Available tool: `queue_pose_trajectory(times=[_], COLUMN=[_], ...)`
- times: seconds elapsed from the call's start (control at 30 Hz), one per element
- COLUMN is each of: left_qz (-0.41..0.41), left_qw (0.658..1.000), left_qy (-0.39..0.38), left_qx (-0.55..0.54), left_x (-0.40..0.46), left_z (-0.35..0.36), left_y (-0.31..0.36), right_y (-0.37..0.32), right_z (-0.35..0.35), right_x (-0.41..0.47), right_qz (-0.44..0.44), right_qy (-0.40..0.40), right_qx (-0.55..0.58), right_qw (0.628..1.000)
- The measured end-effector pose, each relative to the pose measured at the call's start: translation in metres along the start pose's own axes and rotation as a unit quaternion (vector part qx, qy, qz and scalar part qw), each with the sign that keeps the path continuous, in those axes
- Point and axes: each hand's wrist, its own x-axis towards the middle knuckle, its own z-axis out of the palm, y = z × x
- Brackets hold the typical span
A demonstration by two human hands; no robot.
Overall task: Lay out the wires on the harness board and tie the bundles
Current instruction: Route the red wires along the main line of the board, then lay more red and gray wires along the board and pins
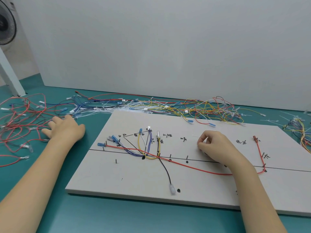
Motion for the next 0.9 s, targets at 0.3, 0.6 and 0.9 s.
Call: queue_pose_trajectory(times=[0.3, 0.6, 0.9], left_qz=[0.07, 0.137, 0.144], left_qw=[0.996, 0.981, 0.984], left_qy=[0.046, 0.054, 0.055], left_qx=[0.022, -0.123, -0.091], left_x=[-0.007, -0.011, -0.008], left_z=[-0.002, -0.003, 0.0], left_y=[0.008, 0.011, 0.006], right_y=[0.0, -0.001, -0.009], right_z=[0.0, 0.005, 0.01], right_x=[0.0, 0.003, 0.001], right_qz=[0.0, 0.006, -0.012], right_qy=[0.001, 0.051, 0.085], right_qx=[0.005, 0.019, 0.063], right_qw=[1.0, 0.999, 0.994])
